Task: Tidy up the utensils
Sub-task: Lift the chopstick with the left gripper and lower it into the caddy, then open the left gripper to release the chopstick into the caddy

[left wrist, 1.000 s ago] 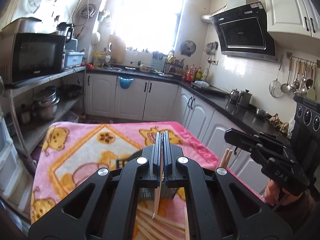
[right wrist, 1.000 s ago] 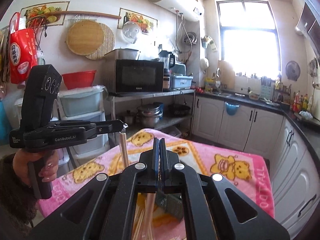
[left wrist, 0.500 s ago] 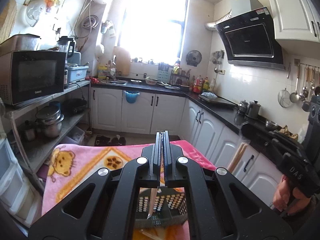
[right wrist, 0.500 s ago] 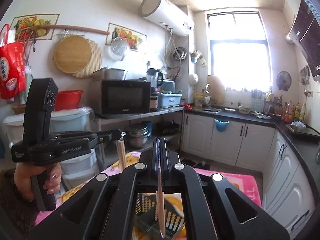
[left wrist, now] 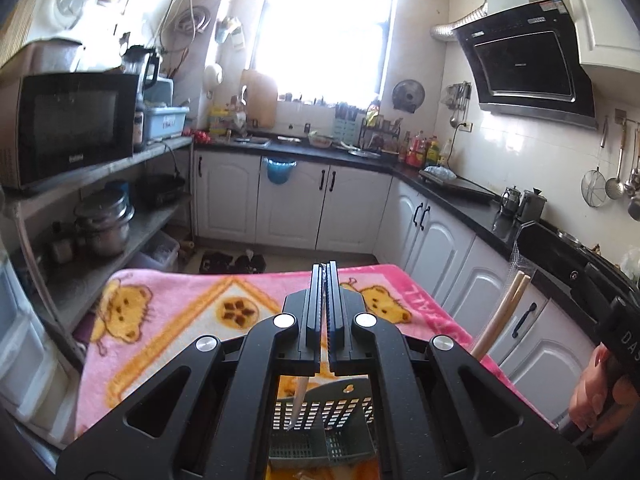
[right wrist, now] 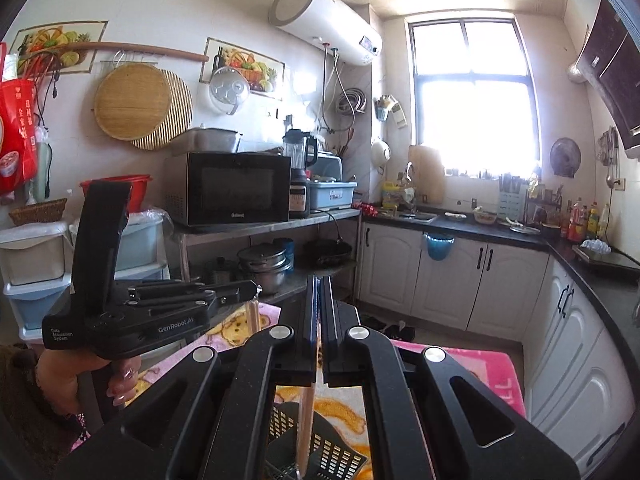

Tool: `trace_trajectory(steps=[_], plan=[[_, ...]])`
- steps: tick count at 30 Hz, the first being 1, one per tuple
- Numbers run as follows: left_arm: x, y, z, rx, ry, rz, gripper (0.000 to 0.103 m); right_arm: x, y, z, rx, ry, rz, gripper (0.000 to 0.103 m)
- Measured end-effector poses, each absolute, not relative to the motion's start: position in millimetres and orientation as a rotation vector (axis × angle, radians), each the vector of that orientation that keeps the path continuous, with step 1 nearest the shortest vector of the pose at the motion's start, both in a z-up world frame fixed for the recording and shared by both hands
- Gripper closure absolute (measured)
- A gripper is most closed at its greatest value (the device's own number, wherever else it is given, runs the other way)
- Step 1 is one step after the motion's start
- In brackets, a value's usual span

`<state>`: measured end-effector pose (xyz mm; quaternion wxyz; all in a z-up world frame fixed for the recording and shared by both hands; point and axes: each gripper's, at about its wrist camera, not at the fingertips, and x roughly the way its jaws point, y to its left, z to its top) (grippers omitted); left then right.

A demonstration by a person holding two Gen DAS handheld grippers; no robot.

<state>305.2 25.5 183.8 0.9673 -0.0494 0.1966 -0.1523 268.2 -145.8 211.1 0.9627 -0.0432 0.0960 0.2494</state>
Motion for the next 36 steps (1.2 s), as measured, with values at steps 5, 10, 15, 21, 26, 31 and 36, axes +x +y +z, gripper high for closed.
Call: trace_trajectory(steps=[5, 10, 15, 21, 26, 31, 36], plan=[[312, 28, 165, -0.123, 0.427, -0.321, 0.103, 280, -147, 196, -0.076, 0.234, 0.489, 0.101], [316, 30, 151, -0.15, 0.449, -0.345, 0.103, 290, -149, 177, -0.053, 0.28, 0.465, 0.101], [318, 28, 139, -0.159, 0.47, -0.366, 0.103, 302, -149, 157, -0.034, 0.333, 0.447, 0.101], [322, 30, 127, -0.176, 0.494, -0.367, 0.103, 308, -150, 143, -0.019, 0.372, 0.427, 0.101], [322, 34, 120, -0.169, 0.506, -0.348, 0.093, 310, -156, 131, -0.025, 0.409, 0.382, 0.08], [313, 45, 115, -0.18, 0.501, -0.319, 0.069, 306, -166, 121, -0.041, 0.427, 0.348, 0.066], [302, 53, 116, -0.18, 0.488, -0.296, 0.052, 299, -177, 110, -0.044, 0.451, 0.336, 0.058]])
